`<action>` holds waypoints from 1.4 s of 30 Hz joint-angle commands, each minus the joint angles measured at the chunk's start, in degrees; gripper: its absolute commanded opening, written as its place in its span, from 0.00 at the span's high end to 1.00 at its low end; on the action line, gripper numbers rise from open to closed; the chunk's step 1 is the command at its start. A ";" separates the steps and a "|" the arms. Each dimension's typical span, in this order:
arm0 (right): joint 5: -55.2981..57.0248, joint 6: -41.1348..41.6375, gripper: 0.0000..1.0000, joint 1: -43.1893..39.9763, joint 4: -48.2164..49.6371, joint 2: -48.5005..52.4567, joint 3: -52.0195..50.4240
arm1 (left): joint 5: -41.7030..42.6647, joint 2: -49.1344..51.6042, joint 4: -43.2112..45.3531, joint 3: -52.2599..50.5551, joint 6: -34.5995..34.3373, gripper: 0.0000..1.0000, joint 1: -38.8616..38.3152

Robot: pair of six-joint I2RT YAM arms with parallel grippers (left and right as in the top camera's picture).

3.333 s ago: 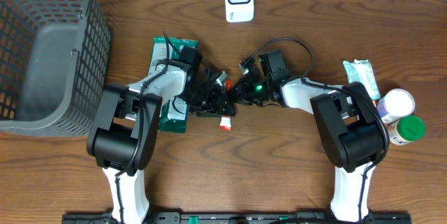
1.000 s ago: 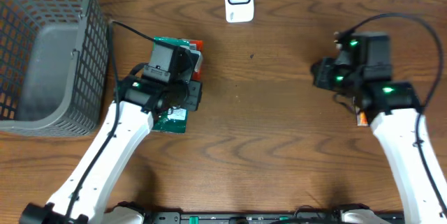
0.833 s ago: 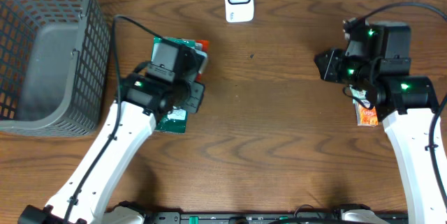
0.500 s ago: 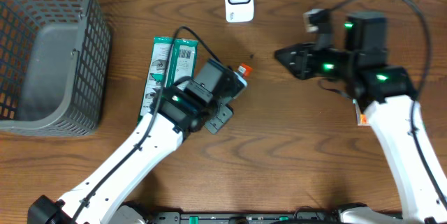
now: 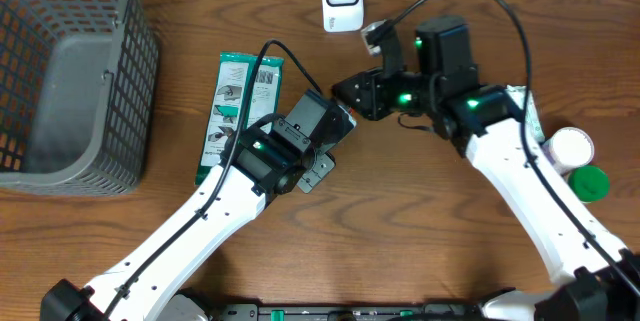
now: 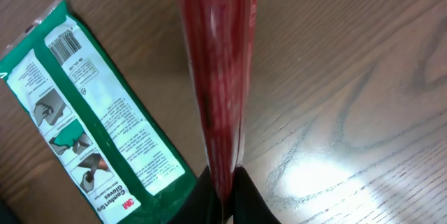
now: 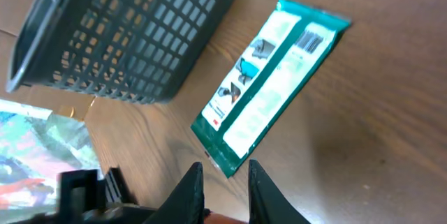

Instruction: Scan the item barcode

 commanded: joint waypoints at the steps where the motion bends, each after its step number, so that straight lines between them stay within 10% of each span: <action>1: 1.81 1.07 0.84 1.44 -1.66 0.96 0.79 | -2.27 0.28 0.07 1.31 0.48 0.93 -0.02; 31: 9.84 -0.66 0.81 -6.69 -13.05 0.48 -1.16 | -5.07 2.91 3.56 -2.67 -8.46 0.93 0.26; 42: 10.10 6.36 0.76 0.22 -0.37 0.48 -14.38 | 5.90 12.28 0.35 -2.89 -13.73 0.93 5.84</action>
